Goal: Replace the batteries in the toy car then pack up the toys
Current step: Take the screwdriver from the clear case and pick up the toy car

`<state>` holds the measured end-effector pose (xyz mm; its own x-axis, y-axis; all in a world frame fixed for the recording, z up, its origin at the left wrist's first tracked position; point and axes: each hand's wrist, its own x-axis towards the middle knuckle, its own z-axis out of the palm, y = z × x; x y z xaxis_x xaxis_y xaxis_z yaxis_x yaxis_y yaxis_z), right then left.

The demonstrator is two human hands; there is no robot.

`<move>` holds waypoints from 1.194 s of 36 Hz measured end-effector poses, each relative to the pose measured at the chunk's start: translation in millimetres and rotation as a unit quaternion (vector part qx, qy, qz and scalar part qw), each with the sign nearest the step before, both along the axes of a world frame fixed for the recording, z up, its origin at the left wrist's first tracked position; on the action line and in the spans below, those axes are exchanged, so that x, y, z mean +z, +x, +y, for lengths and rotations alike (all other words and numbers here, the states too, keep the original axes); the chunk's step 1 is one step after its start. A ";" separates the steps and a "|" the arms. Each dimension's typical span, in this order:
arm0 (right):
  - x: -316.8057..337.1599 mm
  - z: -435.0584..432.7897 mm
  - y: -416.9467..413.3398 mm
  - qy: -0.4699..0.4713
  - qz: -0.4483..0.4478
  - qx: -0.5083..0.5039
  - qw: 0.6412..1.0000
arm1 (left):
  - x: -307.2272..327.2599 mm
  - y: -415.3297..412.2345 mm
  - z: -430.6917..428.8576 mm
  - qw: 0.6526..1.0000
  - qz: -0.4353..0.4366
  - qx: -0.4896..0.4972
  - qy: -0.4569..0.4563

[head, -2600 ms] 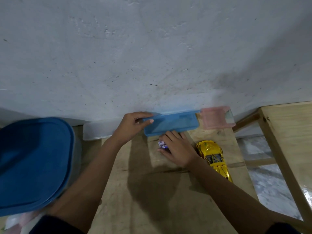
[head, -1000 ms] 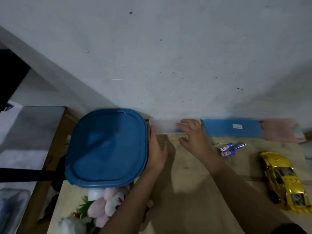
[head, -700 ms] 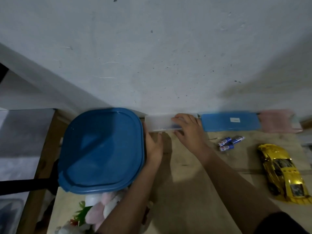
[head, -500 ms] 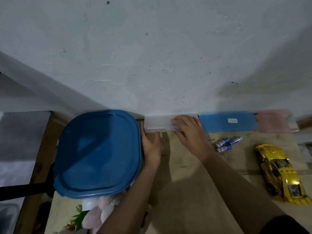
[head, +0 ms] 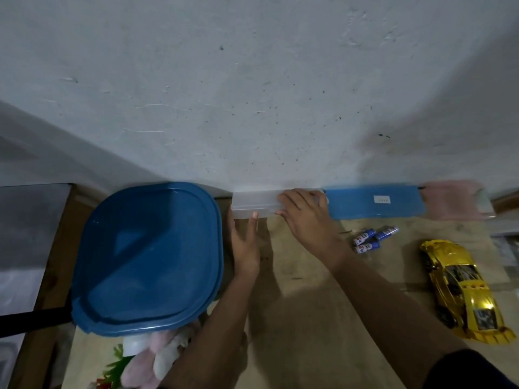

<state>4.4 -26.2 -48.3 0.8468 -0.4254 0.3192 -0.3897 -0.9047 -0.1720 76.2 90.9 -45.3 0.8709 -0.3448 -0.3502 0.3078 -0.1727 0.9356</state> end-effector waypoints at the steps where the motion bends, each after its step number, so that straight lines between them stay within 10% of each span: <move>1: -0.8 0.1 0.0 -0.008 0.001 0.001 1.000 | -0.2 0.2 -0.1 1.000 0.000 0.001 0.001; 19: 30.5 -20.4 9.7 0.173 -0.031 0.026 0.984 | 8.6 -4.4 4.5 0.997 -0.043 -0.050 0.043; 28: 32.1 -22.1 5.8 0.061 -0.147 -0.013 0.987 | 15.1 -10.8 -3.2 0.995 -0.026 0.006 0.093; 43: 27.3 -6.1 -17.7 0.214 -0.055 0.014 0.975 | 21.6 -16.7 9.6 0.987 -0.028 -0.047 0.152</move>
<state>-13.3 -32.3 -21.0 0.8311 -0.5160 0.2074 -0.3232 -0.7516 -0.5750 59.5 100.5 -23.7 0.8610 -0.3110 -0.4024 0.2268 -0.4734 0.8512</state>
